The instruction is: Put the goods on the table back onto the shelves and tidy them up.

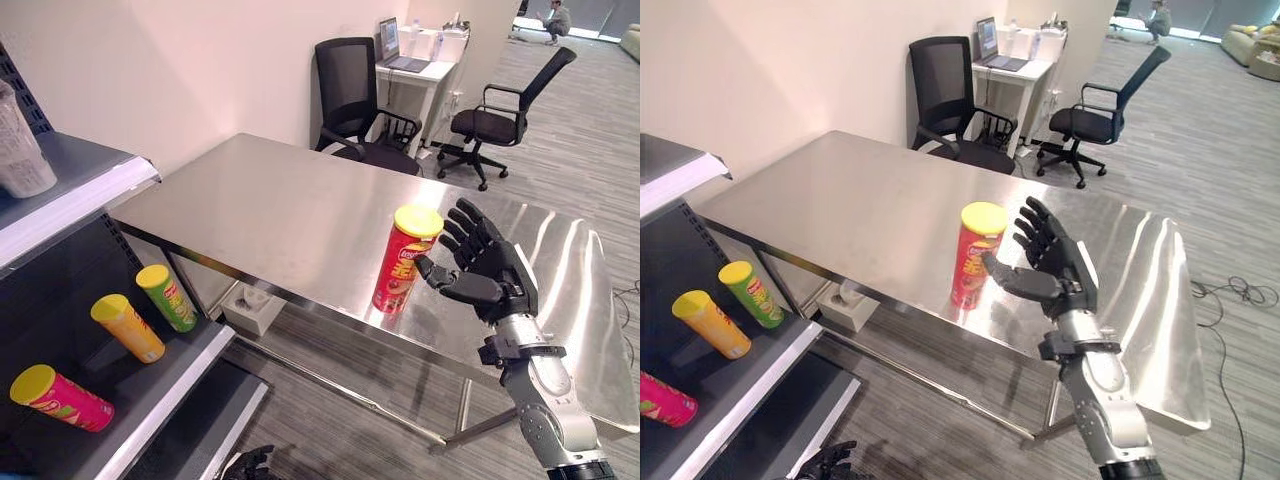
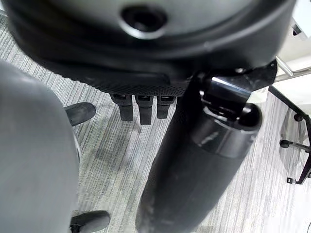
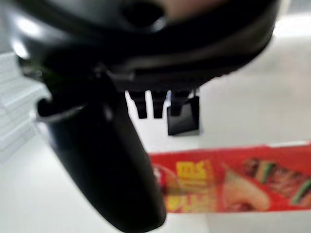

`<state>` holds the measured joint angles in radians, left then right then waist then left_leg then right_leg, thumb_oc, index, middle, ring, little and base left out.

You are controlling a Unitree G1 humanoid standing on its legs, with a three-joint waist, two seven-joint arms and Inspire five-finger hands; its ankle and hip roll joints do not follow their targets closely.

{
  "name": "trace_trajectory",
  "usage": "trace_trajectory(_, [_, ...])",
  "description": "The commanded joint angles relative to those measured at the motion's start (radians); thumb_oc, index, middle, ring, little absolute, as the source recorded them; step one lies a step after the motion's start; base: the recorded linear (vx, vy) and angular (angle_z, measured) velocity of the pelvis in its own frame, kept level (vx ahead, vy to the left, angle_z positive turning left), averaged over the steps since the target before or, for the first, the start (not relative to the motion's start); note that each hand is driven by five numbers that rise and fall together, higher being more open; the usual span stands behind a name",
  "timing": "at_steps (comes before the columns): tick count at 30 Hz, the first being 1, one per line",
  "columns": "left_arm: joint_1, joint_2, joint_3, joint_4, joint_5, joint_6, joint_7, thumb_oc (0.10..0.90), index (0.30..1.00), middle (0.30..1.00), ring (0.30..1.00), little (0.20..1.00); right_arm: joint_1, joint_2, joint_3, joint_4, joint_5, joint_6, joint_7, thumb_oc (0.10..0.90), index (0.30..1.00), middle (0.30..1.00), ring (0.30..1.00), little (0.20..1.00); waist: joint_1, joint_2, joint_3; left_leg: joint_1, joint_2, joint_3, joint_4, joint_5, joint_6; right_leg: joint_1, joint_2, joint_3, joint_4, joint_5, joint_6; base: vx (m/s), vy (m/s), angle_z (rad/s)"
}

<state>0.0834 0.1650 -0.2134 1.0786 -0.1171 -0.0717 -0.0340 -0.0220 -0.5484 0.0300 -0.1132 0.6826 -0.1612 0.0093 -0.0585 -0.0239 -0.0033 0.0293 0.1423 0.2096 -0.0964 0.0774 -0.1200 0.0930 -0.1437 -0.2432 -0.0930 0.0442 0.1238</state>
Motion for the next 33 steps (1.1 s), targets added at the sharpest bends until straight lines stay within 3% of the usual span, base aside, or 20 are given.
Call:
trace_trajectory(1, [-0.012, 0.024, -0.051, 0.011, 0.008, -0.026, -0.016, 0.800, 0.900, 0.900, 0.900, 0.900, -0.128, -0.033, -0.051, -0.033, 0.038, -0.080, 0.036, 0.800, 0.900, 0.900, 0.900, 0.900, 0.050, 0.014, -0.033, 0.004, 0.015, 0.058, 0.017, -0.030, 0.014, -0.001, -0.045, 0.015, 0.073, -0.075, 0.038, 0.02, -0.009, 0.07])
trace_trajectory(33, [0.018, 0.042, -0.062, -0.006, -0.059, -0.027, -0.020, 0.800, 0.900, 0.900, 0.900, 0.900, -0.319, -0.140, 0.073, 0.153, 0.101, -0.037, 0.030, 0.800, 0.900, 0.900, 0.900, 0.900, 0.106, -0.010, -0.032, -0.009, 0.000, 0.018, 0.009, -0.031, 0.013, 0.012, -0.056, -0.024, 0.059, -0.065, 0.042, 0.00, 0.005, 0.03])
